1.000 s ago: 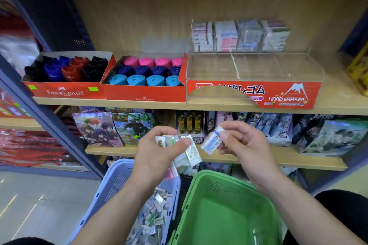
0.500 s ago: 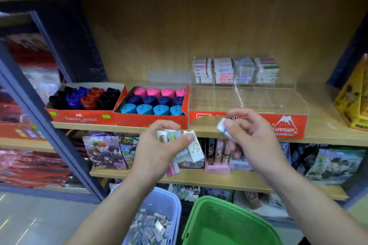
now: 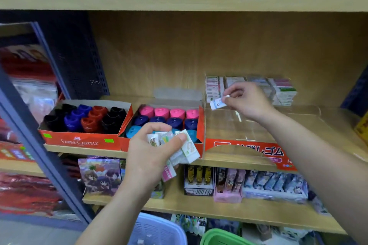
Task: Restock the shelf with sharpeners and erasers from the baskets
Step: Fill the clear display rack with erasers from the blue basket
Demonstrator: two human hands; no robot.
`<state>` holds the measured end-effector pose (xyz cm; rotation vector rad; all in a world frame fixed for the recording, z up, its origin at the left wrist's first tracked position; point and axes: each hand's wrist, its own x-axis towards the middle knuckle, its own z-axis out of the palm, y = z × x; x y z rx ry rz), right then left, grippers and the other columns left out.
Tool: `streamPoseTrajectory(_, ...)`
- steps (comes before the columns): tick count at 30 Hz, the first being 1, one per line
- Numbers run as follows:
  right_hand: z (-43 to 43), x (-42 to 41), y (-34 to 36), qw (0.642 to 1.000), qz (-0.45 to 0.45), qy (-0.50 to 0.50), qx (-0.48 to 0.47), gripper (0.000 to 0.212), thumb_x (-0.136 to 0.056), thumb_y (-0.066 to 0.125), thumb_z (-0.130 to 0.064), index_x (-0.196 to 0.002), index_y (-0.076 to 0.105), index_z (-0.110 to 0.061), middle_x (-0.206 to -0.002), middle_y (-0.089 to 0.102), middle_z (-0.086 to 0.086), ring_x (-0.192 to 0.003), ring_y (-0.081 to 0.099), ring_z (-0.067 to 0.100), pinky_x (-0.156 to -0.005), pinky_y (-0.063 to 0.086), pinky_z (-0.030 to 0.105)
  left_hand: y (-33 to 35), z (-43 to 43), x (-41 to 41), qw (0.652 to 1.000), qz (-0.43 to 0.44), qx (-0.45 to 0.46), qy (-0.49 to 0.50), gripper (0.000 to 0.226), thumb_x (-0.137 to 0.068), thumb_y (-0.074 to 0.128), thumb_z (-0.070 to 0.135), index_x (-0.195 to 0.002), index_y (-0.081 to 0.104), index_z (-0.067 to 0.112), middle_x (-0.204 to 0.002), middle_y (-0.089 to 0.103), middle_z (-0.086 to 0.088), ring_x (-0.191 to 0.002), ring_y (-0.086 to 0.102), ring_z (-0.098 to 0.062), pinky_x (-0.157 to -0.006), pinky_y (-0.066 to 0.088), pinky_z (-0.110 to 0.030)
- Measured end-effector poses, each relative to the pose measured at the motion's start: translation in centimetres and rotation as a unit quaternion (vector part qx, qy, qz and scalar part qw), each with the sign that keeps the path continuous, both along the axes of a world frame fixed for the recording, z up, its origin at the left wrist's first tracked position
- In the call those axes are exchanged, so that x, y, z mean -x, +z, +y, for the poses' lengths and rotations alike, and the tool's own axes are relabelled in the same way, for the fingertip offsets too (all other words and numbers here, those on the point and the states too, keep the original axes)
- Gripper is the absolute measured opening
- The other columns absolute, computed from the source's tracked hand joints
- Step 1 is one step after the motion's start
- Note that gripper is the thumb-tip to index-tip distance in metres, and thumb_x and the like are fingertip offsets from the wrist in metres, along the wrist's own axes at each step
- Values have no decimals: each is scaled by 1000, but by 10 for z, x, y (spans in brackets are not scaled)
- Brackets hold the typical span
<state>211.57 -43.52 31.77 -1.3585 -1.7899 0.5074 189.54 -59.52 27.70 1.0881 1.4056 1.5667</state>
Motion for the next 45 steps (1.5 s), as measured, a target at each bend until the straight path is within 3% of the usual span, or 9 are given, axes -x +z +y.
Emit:
streamPoseTrajectory(6, 25, 7, -9, 990, -121, 62, 35, 18, -88, 71, -12, -77, 75, -25, -73, 72, -21, -76, 66, -6, -76, 50, 22, -4, 2, 10, 1000, -6, 17, 1, 28, -75, 87, 20, -96, 67, 18, -74, 75, -11, -68, 74, -32, -62, 58, -49)
streamPoseTrajectory(10, 25, 4, -8, 975, -205, 79, 33, 19, -99, 60, -25, -98, 78, -20, -101, 75, -10, -97, 66, 9, -90, 52, 30, -6, 2, 12, 1000, -16, 21, 3, 30, -75, 87, 19, -97, 68, 16, -70, 74, -8, -63, 72, -25, -60, 56, -43)
streamPoseTrajectory(14, 23, -3, -13, 957, -279, 68, 28, 48, -103, 45, -48, -92, 74, -11, -104, 75, 12, -94, 69, 23, -87, 55, 40, -6, 1, 10, 1000, -15, 21, -4, 29, -75, 86, 18, -96, 67, 17, -69, 74, -8, -62, 72, -23, -63, 57, -46)
streamPoseTrajectory(17, 9, -3, -11, 966, -250, 44, -39, 32, -102, 51, -38, -104, 76, -18, -114, 74, 1, -97, 64, 14, -86, 50, 31, -7, 0, 8, 1000, -15, 19, -2, 28, -75, 87, 19, -94, 67, 18, -71, 74, -8, -64, 72, -25, -65, 59, -52)
streamPoseTrajectory(21, -48, 11, 6, 986, -108, 73, -101, 12, -96, 63, -27, -97, 76, -28, -94, 69, -20, -86, 62, 2, -73, 47, 20, -8, -2, 5, 999, -30, 21, -7, 28, -73, 87, 21, -93, 67, 20, -74, 75, -10, -66, 73, -29, -66, 59, -57)
streamPoseTrajectory(25, -108, 39, -7, 970, -6, 239, 48, 13, -89, 74, -28, -102, 75, -30, -90, 73, -9, -79, 66, 7, -73, 53, 22, -4, -5, 2, 999, -52, 13, -5, 44, -59, 88, 35, -95, 68, 19, -74, 74, -8, -65, 71, -28, -67, 59, -58)
streamPoseTrajectory(31, -125, 52, -20, 948, 117, 249, 161, 34, -87, 77, -6, -117, 68, -20, -98, 69, 16, -82, 70, 35, -82, 59, 46, -6, -13, 2, 995, -103, 7, -3, 50, -59, 84, 32, -102, 66, 14, -77, 71, -11, -64, 69, -30, -59, 58, -44)
streamPoseTrajectory(39, -127, 44, -22, 919, 185, 283, 205, 28, -94, 64, 2, -115, 62, -16, -104, 65, 19, -82, 69, 20, -70, 57, 30, -6, -18, 10, 995, -101, 4, 10, 48, -61, 86, 32, -102, 68, 14, -82, 72, -12, -66, 70, -26, -58, 59, -40)
streamPoseTrajectory(45, -120, 32, -21, 931, 219, 224, 184, 27, -93, 63, 4, -114, 65, -13, -91, 74, 18, -72, 67, 23, -65, 57, 27, -8, -22, 7, 999, -53, 9, 8, 46, -59, 88, 38, -97, 70, 20, -91, 74, -16, -79, 74, -41, -70, 58, -63)
